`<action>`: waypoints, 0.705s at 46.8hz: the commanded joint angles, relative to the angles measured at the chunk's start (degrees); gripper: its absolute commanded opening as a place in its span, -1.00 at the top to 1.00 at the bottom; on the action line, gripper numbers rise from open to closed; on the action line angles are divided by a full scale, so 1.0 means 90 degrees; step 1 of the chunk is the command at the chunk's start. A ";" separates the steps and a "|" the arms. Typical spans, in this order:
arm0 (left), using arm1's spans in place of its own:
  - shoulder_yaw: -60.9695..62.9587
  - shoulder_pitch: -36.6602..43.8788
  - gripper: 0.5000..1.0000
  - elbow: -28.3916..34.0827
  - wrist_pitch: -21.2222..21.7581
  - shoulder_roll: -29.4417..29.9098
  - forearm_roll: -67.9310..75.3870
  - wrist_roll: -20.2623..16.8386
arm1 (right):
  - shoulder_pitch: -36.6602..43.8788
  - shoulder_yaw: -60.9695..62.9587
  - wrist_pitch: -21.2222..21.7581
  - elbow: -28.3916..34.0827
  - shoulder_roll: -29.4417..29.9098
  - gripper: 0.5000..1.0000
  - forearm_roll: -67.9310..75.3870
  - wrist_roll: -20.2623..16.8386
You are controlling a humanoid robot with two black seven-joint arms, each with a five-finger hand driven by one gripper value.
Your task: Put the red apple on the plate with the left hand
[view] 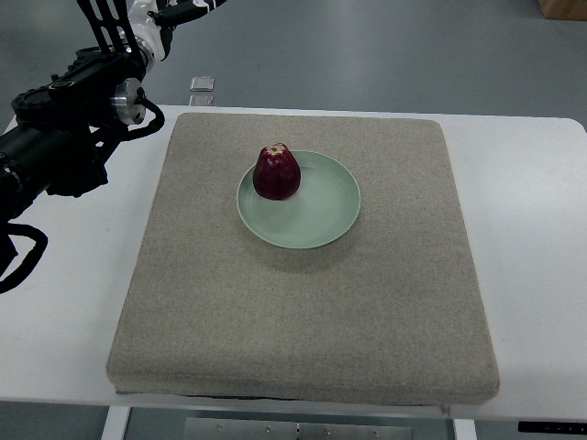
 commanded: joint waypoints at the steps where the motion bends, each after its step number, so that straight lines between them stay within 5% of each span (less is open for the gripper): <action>1: -0.0170 0.0017 -0.87 0.0330 -0.0077 -0.0146 -0.0077 0.0014 | 0.0001 0.0000 0.0000 0.0000 0.0000 -0.72 0.0000 -0.0003; 9: -0.0472 0.0047 -0.87 0.0370 -0.0214 -0.0175 -0.0204 0.0131 | 0.0001 0.0000 0.0000 0.0000 0.0000 -0.72 0.0000 -0.0003; 19: -0.0678 0.0232 -0.88 0.0487 -0.0985 -0.0185 -0.0809 0.0210 | 0.0001 0.0000 0.0000 0.0000 0.0000 -0.72 0.0000 -0.0003; 33: -0.0688 0.0417 -0.88 0.1112 -0.3309 -0.0253 -0.1259 0.0210 | 0.0001 0.0000 -0.0010 0.0000 0.0000 -0.72 0.0000 -0.0003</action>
